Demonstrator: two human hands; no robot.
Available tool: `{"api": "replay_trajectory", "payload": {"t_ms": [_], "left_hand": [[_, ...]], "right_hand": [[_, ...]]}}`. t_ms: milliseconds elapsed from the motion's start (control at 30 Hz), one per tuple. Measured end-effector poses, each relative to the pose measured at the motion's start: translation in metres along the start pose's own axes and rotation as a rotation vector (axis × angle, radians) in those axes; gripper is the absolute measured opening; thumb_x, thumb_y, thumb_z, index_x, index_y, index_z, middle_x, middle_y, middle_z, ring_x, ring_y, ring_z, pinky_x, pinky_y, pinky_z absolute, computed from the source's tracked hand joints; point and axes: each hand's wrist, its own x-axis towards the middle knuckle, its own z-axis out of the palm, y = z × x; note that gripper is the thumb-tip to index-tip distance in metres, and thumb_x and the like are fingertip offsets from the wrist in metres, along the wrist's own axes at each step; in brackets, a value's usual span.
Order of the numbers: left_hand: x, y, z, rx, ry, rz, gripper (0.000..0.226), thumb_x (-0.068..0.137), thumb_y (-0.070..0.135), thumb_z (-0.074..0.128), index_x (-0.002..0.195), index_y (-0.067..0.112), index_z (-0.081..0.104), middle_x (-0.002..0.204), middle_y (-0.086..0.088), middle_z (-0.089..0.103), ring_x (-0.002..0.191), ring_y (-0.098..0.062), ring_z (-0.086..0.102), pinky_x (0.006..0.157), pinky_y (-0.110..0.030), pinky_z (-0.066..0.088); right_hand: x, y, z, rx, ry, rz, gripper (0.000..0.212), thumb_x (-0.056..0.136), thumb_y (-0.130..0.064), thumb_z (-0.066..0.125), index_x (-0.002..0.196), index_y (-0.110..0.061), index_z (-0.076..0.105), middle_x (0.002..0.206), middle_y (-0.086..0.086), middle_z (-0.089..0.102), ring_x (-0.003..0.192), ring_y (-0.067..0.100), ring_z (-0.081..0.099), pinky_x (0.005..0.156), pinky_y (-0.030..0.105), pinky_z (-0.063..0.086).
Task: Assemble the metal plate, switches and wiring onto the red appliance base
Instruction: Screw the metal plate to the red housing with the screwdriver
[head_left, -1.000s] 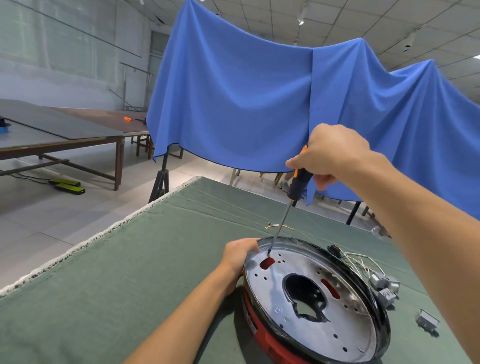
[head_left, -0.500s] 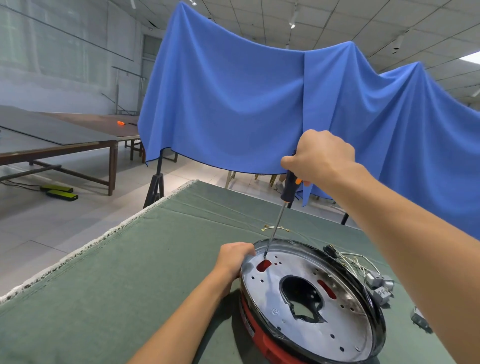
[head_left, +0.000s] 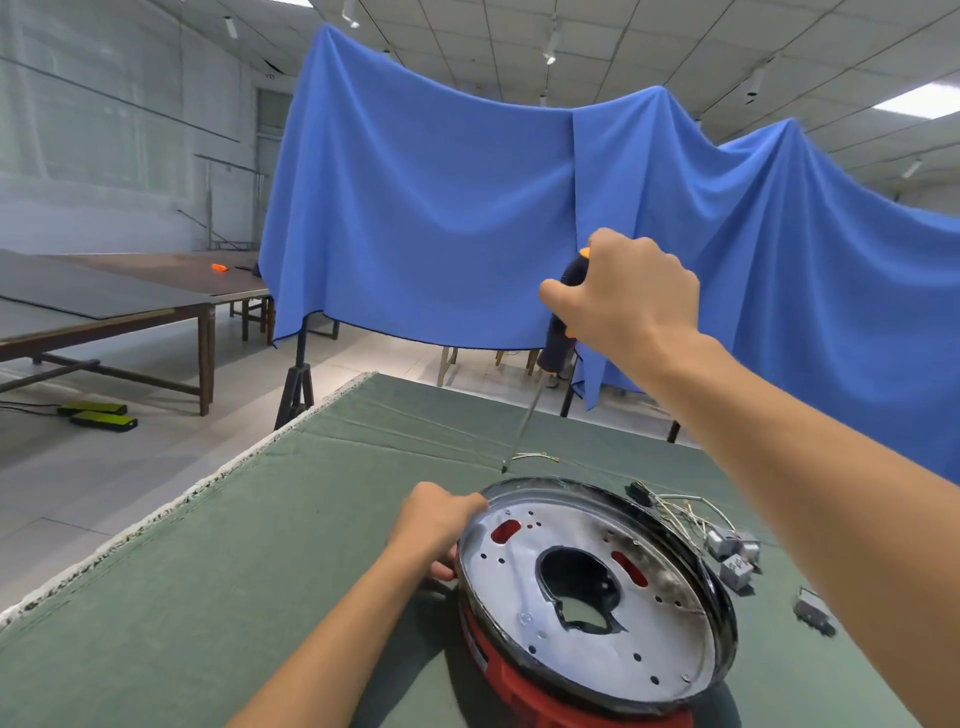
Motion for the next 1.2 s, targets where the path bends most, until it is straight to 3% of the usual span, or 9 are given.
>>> {"api": "replay_trajectory", "payload": {"t_ms": [133, 333, 500, 633, 733, 833, 933, 1100, 1200], "left_hand": [[-0.010, 0.004, -0.010, 0.080, -0.171, -0.106, 0.029, 0.078, 0.028, 0.065, 0.088, 0.002, 0.058, 0.075, -0.013, 0.057, 0.050, -0.024, 0.058, 0.046, -0.038, 0.055], [-0.022, 0.013, -0.015, 0.092, -0.173, -0.074, 0.022, 0.087, 0.020, 0.046, 0.094, 0.002, 0.056, 0.072, -0.013, 0.052, 0.041, -0.025, 0.053, 0.042, -0.033, 0.052], [-0.016, 0.005, -0.041, -0.206, 0.011, -0.147, 0.025, 0.086, 0.024, 0.040, 0.087, 0.007, 0.058, 0.071, -0.016, 0.061, 0.057, -0.032, 0.062, 0.044, -0.041, 0.054], [-0.012, -0.007, -0.043, -0.575, 0.048, -0.166, 0.023, 0.083, 0.023, 0.039, 0.087, 0.012, 0.058, 0.076, -0.016, 0.067, 0.068, -0.035, 0.066, 0.050, -0.042, 0.056], [-0.011, -0.008, -0.039, -0.779, 0.113, -0.147, 0.014, 0.086, 0.020, 0.045, 0.089, 0.012, 0.056, 0.086, -0.017, 0.067, 0.075, -0.036, 0.067, 0.047, -0.044, 0.057], [-0.009, -0.005, -0.036, -0.969, 0.122, -0.158, 0.009, 0.082, 0.012, 0.047, 0.087, 0.007, 0.052, 0.086, -0.018, 0.064, 0.078, -0.035, 0.066, 0.046, -0.042, 0.056], [-0.009, -0.003, -0.035, -1.078, 0.155, -0.150, 0.013, 0.085, 0.015, 0.048, 0.080, 0.004, 0.054, 0.072, -0.016, 0.065, 0.073, -0.032, 0.065, 0.043, -0.039, 0.054], [-0.002, -0.003, -0.039, -1.136, 0.198, -0.137, 0.028, 0.088, 0.029, 0.053, 0.092, 0.002, 0.059, 0.089, -0.018, 0.064, 0.077, -0.033, 0.068, 0.048, -0.039, 0.056], [0.003, -0.008, -0.041, -1.090, 0.205, -0.124, 0.021, 0.085, 0.024, 0.052, 0.084, 0.004, 0.056, 0.078, -0.018, 0.068, 0.065, -0.032, 0.070, 0.051, -0.038, 0.057]], "right_hand": [[0.006, 0.020, -0.014, 0.467, -0.050, 0.220, 0.023, 0.073, -0.029, 0.064, 0.075, -0.018, 0.044, 0.075, 0.004, 0.069, 0.060, 0.024, 0.068, 0.062, 0.038, 0.057], [-0.046, 0.067, 0.023, 0.880, -0.301, 0.602, 0.030, 0.073, -0.004, 0.073, 0.069, -0.013, 0.045, 0.078, 0.008, 0.060, 0.064, 0.029, 0.071, 0.067, 0.043, 0.061], [-0.089, 0.101, 0.052, 1.258, -0.287, 1.002, 0.010, 0.081, 0.003, 0.063, 0.079, -0.001, 0.054, 0.085, 0.015, 0.059, 0.067, 0.027, 0.064, 0.053, 0.033, 0.059], [-0.102, 0.120, 0.057, 1.641, -0.171, 1.169, 0.005, 0.085, 0.003, 0.054, 0.080, 0.003, 0.054, 0.084, 0.017, 0.061, 0.072, 0.030, 0.063, 0.059, 0.036, 0.060], [-0.113, 0.125, 0.061, 1.826, -0.437, 1.187, 0.017, 0.082, 0.003, 0.048, 0.094, 0.010, 0.057, 0.087, 0.019, 0.066, 0.073, 0.027, 0.067, 0.059, 0.032, 0.060], [-0.121, 0.122, 0.072, 1.729, -0.635, 1.146, 0.028, 0.069, -0.004, 0.044, 0.093, 0.005, 0.057, 0.077, 0.012, 0.062, 0.057, 0.019, 0.058, 0.048, 0.024, 0.054], [-0.125, 0.118, 0.089, 1.490, -0.588, 1.080, 0.005, 0.084, -0.014, 0.054, 0.082, -0.010, 0.053, 0.063, 0.003, 0.055, 0.046, 0.014, 0.048, 0.039, 0.020, 0.042], [-0.134, 0.112, 0.131, 1.231, -0.548, 0.997, 0.025, 0.085, 0.004, 0.051, 0.065, -0.008, 0.044, 0.048, 0.005, 0.045, 0.033, 0.016, 0.042, 0.041, 0.021, 0.039], [-0.136, 0.100, 0.159, 1.083, -0.563, 0.901, 0.026, 0.083, 0.003, 0.057, 0.064, -0.008, 0.044, 0.051, 0.008, 0.037, 0.031, 0.018, 0.036, 0.042, 0.023, 0.037]]}}
